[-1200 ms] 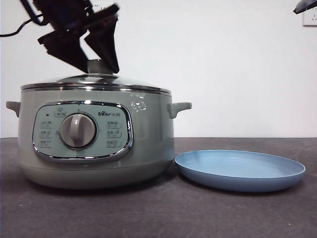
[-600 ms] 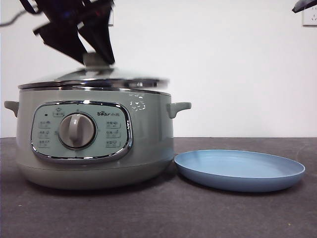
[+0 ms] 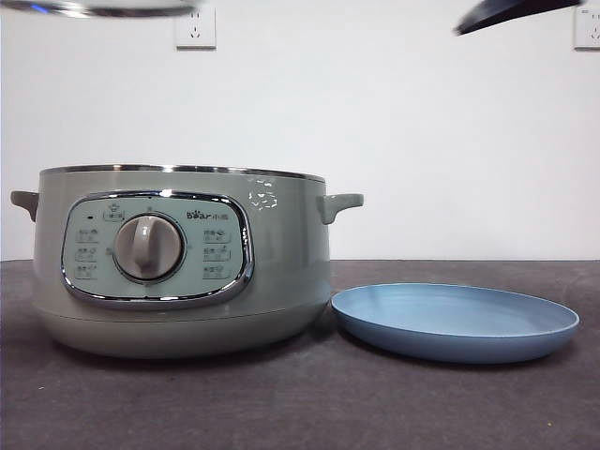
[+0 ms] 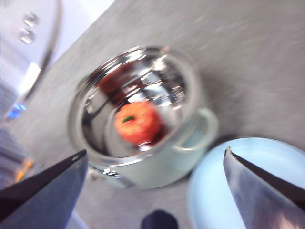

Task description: Take the pumpkin out from the steamer,put the pumpkin in the blue plate,close the lid

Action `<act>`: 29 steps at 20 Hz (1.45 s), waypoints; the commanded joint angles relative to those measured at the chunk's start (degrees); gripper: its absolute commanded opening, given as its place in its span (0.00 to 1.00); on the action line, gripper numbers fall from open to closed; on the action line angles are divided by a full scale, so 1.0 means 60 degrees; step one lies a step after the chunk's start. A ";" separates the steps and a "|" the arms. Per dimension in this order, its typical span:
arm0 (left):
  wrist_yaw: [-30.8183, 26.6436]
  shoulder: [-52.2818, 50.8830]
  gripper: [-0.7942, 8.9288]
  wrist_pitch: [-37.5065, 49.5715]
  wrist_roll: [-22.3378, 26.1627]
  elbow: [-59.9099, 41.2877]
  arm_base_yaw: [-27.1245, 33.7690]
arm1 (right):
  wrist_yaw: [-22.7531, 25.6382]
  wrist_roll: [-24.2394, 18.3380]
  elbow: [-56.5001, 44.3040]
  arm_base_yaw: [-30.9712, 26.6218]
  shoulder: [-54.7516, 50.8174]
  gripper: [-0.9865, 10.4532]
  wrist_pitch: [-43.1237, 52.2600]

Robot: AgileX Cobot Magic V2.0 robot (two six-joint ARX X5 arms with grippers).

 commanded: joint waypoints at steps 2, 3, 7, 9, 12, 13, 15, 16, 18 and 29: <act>-0.1246 -0.0871 0.07 -0.0583 0.0113 0.0033 0.0000 | 0.0208 0.0000 0.1133 0.0896 0.1486 0.50 -0.0044; -0.1563 -0.1122 0.07 -0.0889 0.0109 0.0033 0.0000 | 0.0535 -0.0080 0.1647 0.1177 0.2004 0.50 -0.0233; -0.2506 -0.1854 0.07 -0.1741 0.0109 0.0033 0.0000 | 0.1661 -0.0787 0.4528 0.2138 0.4433 0.50 -0.2011; -0.2732 -0.2022 0.07 -0.1963 0.0109 0.0036 0.0000 | 0.2047 -0.1078 0.6014 0.2539 0.5581 0.50 -0.2987; -0.2874 -0.2014 0.07 -0.2233 0.0113 0.0098 0.0000 | 0.2841 -0.1304 0.7956 0.3078 0.7191 0.51 -0.4280; -0.2878 -0.2014 0.07 -0.2229 0.0113 0.0098 0.0000 | 0.3228 -0.1319 0.8440 0.3257 0.7668 0.51 -0.4623; -0.2874 -0.2014 0.07 -0.2215 0.0113 0.0098 0.0000 | 0.3752 -0.1479 0.8961 0.3544 0.8386 0.54 -0.4900; -0.2874 -0.2014 0.07 -0.2215 0.0113 0.0098 0.0000 | 0.3785 -0.1559 0.9027 0.3654 0.8641 0.54 -0.4885; -0.2871 -0.2014 0.07 -0.2211 0.0113 0.0098 0.0000 | 0.3789 -0.1654 0.9038 0.3821 0.9056 0.54 -0.4790; -0.2871 -0.2014 0.07 -0.2215 0.0109 0.0098 0.0000 | 0.3789 -0.1825 0.9038 0.4000 1.0819 0.53 -0.4233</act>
